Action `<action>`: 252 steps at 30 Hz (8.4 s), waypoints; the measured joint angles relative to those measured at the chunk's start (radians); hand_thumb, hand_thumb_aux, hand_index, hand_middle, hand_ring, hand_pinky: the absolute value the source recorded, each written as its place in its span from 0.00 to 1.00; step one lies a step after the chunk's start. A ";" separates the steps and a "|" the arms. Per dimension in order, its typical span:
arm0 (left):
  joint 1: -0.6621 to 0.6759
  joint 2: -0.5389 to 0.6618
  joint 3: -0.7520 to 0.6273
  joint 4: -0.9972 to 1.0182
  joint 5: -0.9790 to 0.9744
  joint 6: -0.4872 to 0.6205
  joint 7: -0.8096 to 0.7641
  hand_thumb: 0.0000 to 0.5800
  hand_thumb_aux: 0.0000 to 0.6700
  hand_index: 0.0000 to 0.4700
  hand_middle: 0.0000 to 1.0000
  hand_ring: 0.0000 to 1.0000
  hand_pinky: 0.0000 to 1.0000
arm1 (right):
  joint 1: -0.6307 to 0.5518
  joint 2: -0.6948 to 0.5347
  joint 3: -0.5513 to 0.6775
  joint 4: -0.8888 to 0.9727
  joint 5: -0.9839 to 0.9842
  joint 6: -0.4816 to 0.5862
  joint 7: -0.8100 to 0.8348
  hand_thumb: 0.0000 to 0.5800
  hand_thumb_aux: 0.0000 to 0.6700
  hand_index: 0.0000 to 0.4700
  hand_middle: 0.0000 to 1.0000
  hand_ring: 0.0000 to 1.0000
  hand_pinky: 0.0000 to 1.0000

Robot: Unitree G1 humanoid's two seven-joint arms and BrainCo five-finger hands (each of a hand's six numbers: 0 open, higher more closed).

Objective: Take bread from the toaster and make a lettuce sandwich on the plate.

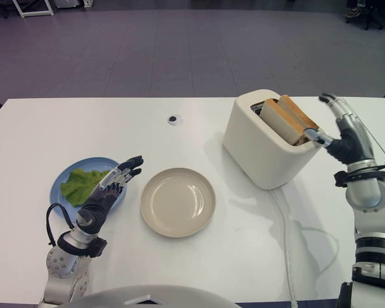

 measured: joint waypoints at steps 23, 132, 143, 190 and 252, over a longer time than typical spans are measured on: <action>0.002 0.000 0.001 0.001 0.000 -0.009 0.002 0.00 0.00 0.00 0.00 0.00 0.00 | -0.094 -0.009 0.134 0.248 -0.034 -0.115 0.001 1.00 1.00 1.00 0.00 0.00 0.00; -0.214 0.631 0.095 0.318 1.175 0.324 0.557 1.00 1.00 1.00 0.00 0.00 0.00 | 0.192 0.175 0.491 -0.568 -0.133 -0.088 0.317 0.00 0.00 0.00 0.00 0.00 0.00; -0.401 0.407 0.027 -0.156 1.024 0.403 0.359 1.00 1.00 1.00 0.00 0.00 0.00 | 0.165 0.199 0.406 -0.463 -0.160 -0.034 0.231 0.00 0.00 0.00 0.00 0.00 0.00; -0.255 0.620 0.084 0.427 0.983 0.279 0.422 0.84 0.60 0.60 0.00 0.00 0.00 | 0.167 0.218 0.396 -0.418 -0.159 -0.043 0.221 0.00 0.00 0.00 0.00 0.00 0.00; -0.515 0.260 -0.325 0.067 1.189 0.340 0.146 0.00 0.00 0.00 0.00 0.00 0.00 | 0.133 0.220 0.368 -0.407 -0.171 -0.003 0.185 0.00 0.00 0.00 0.00 0.00 0.00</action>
